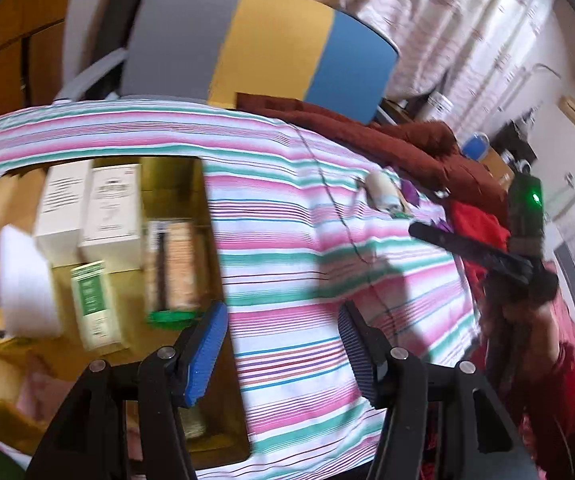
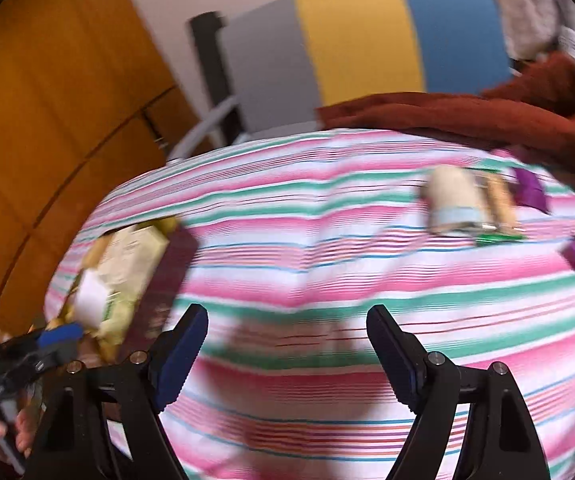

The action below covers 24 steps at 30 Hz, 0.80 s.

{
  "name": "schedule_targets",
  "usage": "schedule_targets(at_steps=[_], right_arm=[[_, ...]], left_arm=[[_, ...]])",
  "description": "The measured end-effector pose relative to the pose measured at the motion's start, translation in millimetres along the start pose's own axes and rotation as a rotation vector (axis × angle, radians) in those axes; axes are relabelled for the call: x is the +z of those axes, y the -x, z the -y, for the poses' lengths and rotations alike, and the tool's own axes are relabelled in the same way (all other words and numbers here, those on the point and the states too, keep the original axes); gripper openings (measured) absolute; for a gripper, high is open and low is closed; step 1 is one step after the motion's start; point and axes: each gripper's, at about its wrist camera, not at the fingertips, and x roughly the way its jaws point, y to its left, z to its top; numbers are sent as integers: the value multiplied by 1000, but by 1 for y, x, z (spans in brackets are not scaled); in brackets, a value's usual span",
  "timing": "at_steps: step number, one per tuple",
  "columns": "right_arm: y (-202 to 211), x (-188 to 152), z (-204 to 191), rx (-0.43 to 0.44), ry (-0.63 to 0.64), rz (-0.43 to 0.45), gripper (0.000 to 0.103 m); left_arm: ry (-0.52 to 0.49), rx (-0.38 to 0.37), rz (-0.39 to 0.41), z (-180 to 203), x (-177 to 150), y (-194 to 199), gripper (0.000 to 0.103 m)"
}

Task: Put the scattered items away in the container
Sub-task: 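Move both tools from the gold tray back to the rolled towel and purple sachets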

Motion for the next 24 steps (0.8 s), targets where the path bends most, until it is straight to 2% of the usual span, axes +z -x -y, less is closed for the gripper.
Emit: schedule_targets(at_steps=[7, 11, 17, 21, 24], right_arm=[[11, 28, 106, -396, -48, 90, 82], [4, 44, 175, -516, -96, 67, 82], [-12, 50, 226, -573, -104, -18, 81], [-27, 50, 235, -542, -84, -72, 64], [-29, 50, 232, -542, -78, -80, 62]], left_arm=[[-24, -25, -59, 22, 3, -31, 58], [-27, -43, -96, 31, 4, -47, 58], [-38, -86, -149, 48, 10, -74, 58], [-52, -98, -173, 63, 18, -96, 58], [-65, -116, -182, 77, 28, -114, 58]])
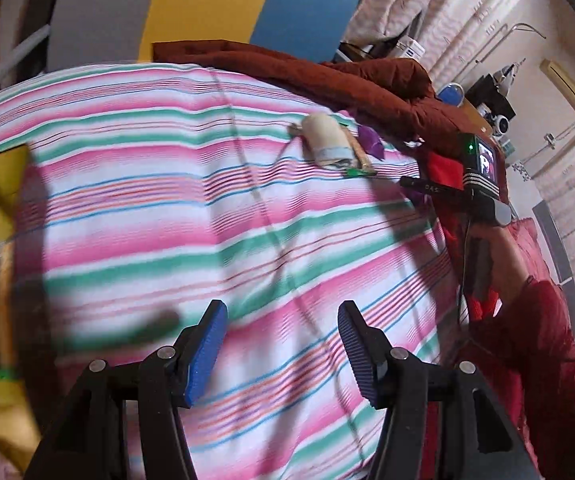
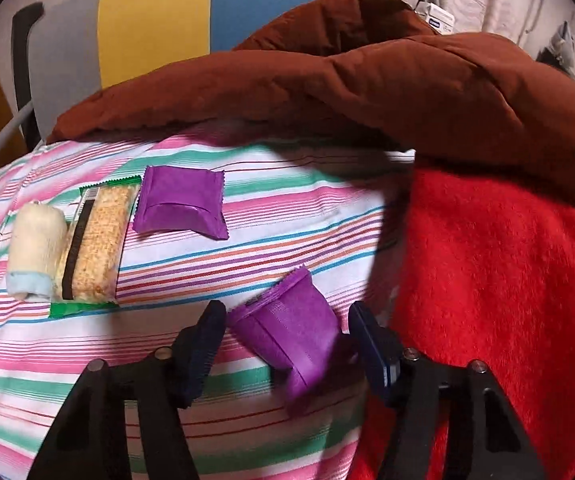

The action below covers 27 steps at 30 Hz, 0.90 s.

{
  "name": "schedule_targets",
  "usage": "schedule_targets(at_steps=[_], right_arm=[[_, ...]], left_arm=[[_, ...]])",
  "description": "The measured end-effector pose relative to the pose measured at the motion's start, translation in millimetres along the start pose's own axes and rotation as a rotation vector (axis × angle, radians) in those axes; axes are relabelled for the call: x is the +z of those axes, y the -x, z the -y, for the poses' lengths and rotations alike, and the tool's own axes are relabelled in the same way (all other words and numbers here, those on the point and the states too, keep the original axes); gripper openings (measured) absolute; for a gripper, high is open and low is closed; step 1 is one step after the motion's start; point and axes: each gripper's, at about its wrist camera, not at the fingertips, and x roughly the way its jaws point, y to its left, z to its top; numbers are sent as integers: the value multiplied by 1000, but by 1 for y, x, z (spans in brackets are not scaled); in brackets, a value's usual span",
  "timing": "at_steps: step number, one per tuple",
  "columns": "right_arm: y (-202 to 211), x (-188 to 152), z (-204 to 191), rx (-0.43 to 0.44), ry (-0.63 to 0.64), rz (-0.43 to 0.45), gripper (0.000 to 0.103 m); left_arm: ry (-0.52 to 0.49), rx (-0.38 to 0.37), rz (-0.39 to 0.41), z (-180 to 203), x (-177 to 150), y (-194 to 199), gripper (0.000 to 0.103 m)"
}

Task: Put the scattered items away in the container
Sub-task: 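Move both tools from the gold tray back to the rolled towel and purple sachets, then grasp the rolled beige towel with the left tool while the right grasps a purple sachet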

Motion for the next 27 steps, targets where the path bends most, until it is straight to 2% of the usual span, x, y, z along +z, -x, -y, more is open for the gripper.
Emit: schedule_targets(at_steps=[5, 6, 8, 10, 11, 12, 14, 16, 18, 20, 23, 25, 27], right_arm=[[6, -2, -4, 55, -17, -15, 60], [7, -2, -5, 79, -20, -18, 48], [8, -2, -8, 125, -17, -22, 46], [6, -1, -16, 125, -8, -25, 47], [7, -1, -16, 129, -14, -23, 49], [8, 0, -13, 144, -34, -17, 48], [15, 0, -3, 155, -86, 10, 54], [23, 3, 7, 117, -118, 52, 85], [27, 2, 13, 150, -151, 54, 95], [24, -1, 17, 196, -192, 14, 94], [13, -3, 14, 140, -161, -38, 91], [9, -4, 13, 158, -152, -59, 82], [2, -5, 5, 192, -134, -90, 75]], left_arm=[[-7, -11, -4, 20, 33, -33, 58], [10, -30, -12, 24, 44, -43, 58], [45, -44, -25, 29, 61, -58, 59], [68, -43, -26, 34, 77, -72, 60], [76, -34, -25, 38, 86, -79, 63], [80, -35, -21, 41, 94, -85, 72], [78, -28, -18, 48, 110, -97, 82], [98, -28, -13, 52, 126, -108, 82], [100, -22, -8, 55, 136, -117, 82], [83, 6, -20, 61, 146, -131, 82], [25, 78, -56, 70, 156, -152, 82], [-2, 98, -70, 72, 158, -162, 82], [-29, 117, -78, 74, 158, -168, 77]])
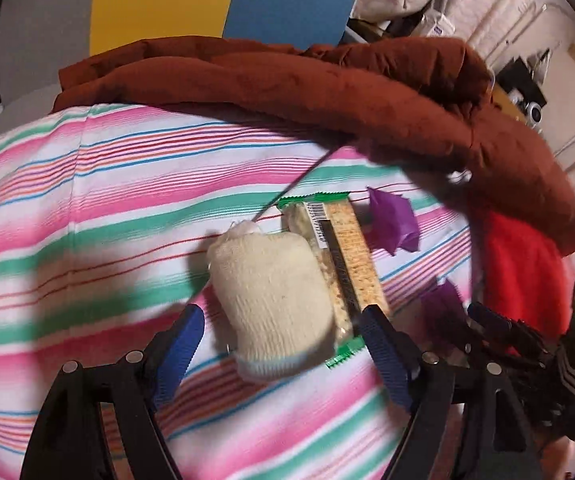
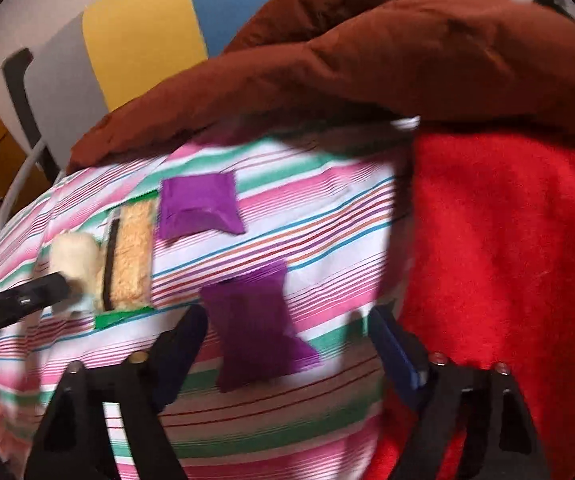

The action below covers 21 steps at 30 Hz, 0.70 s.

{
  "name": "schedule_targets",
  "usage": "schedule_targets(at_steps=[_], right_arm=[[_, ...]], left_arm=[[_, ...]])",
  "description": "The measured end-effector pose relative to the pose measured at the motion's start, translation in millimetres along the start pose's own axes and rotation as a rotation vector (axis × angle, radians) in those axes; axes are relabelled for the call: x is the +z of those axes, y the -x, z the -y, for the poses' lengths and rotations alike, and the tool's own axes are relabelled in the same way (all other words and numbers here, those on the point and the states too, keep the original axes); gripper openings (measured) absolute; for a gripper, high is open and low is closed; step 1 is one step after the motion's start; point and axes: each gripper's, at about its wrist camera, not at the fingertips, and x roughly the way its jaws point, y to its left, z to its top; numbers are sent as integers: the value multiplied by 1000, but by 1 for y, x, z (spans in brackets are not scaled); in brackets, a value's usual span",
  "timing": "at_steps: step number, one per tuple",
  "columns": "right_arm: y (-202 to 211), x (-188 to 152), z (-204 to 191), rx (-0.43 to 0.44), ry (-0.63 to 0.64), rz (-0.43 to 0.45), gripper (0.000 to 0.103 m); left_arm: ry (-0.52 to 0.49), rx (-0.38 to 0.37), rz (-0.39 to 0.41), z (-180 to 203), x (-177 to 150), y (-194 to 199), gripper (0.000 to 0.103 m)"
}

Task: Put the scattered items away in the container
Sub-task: 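Grasp the rolled beige towel with the left tool while the right grasps a purple sachet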

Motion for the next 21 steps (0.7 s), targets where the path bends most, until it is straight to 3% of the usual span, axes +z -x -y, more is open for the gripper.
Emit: schedule_targets(at_steps=[4, 6, 14, 21], right_arm=[[-12, -4, -17, -63, 87, -27, 55], [-12, -5, -22, -63, 104, -27, 55], [-7, -8, -23, -30, 76, -16, 54], [-7, -7, -23, 2, 50, -4, 54]], left_arm=[[-26, -8, 40, -5, -8, -2, 62], [-21, -43, 41, -9, -11, 1, 54], [4, -88, 90, -29, -45, 24, 50], [86, -128, 112, -48, -91, 52, 50]])
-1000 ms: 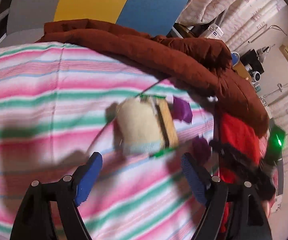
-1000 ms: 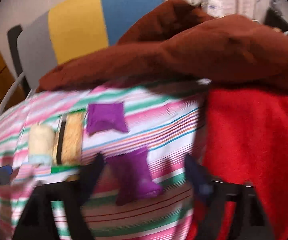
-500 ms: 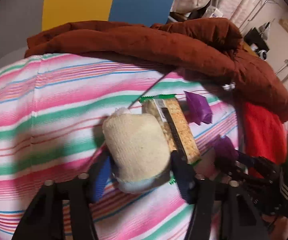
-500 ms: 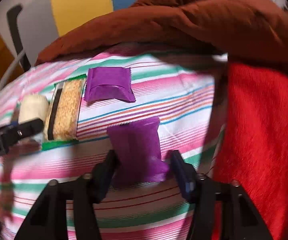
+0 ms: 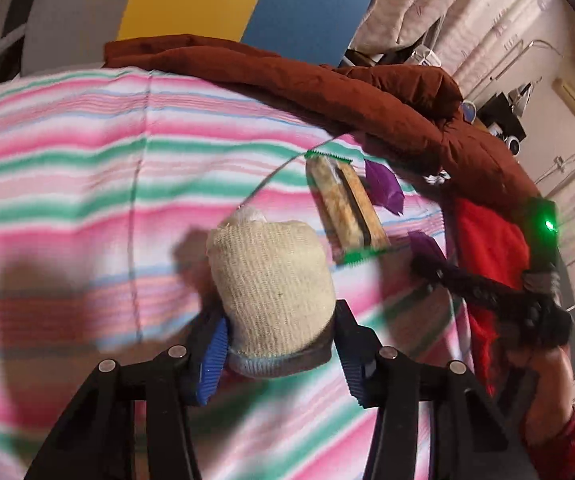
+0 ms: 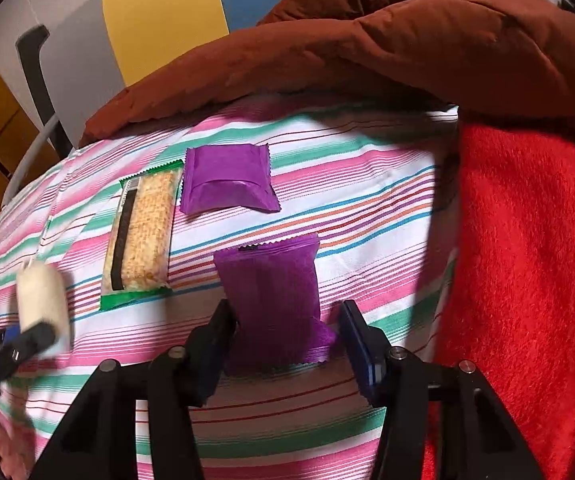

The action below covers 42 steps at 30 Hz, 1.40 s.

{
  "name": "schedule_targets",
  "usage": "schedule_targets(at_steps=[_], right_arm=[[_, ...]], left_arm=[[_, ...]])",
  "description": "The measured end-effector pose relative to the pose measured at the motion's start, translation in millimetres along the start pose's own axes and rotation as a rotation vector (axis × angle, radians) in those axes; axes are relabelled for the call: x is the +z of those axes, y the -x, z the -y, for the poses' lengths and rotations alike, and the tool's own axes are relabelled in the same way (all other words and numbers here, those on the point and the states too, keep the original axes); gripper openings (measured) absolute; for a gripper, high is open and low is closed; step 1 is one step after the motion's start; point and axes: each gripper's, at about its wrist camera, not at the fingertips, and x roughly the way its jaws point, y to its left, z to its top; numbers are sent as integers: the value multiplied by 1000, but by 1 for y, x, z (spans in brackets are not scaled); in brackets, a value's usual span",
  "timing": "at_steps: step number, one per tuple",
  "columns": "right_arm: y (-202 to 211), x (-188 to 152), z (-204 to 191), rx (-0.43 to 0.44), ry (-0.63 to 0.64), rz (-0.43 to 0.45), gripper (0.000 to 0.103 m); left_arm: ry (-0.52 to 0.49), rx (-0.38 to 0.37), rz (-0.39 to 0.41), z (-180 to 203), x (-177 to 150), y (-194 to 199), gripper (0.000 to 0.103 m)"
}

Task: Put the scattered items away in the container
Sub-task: 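Grasp the rolled beige towel with the left tool while the right grasps a purple sachet, then carry the towel and purple sachet to the gold tray and release them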

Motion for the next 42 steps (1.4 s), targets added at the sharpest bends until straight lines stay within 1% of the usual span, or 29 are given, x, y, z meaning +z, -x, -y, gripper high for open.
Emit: schedule_targets(at_steps=[3, 4, 5, 9, 13, 15, 17, 19, 23, 26, 30, 34, 39, 42], right_arm=[[8, -2, 1, 7, 8, 18, 54], [5, 4, 3, 12, 10, 30, 54], [3, 9, 4, 20, 12, 48, 54], [22, 11, -4, 47, 41, 157, 54], [28, 11, -20, 60, 92, 205, 54], [32, 8, -29, 38, 134, 211, 54], [31, 4, -39, 35, 169, 208, 54], [31, 1, -46, 34, 201, 203, 54], [27, -8, -60, 55, 236, 172, 54], [29, -15, -77, 76, 269, 154, 54], [42, -29, -108, 189, 281, 119, 54], [61, -48, -152, 282, 329, 120, 54], [84, -80, -222, 433, 401, 103, 54], [98, -104, -264, 500, 456, 107, 54]], left_arm=[[-1, -3, 6, -4, -16, 12, 50], [2, -3, 4, -5, -18, 15, 50], [8, -9, 3, -9, -24, 22, 50], [28, -27, 29, -25, -44, 52, 50], [39, -22, 36, -42, -58, 74, 50], [50, -11, 36, -51, -65, 82, 50], [63, -33, 45, -60, -74, 95, 50], [49, -44, 63, -61, -81, 107, 50], [-5, -53, 95, -58, -92, 130, 50], [-3, -76, 121, -63, -104, 149, 50], [-1, -70, 141, -72, -118, 171, 50], [-4, -62, 177, -83, -132, 197, 50], [51, -20, 242, -112, -146, 232, 50], [124, 14, 288, -141, -154, 254, 50]])
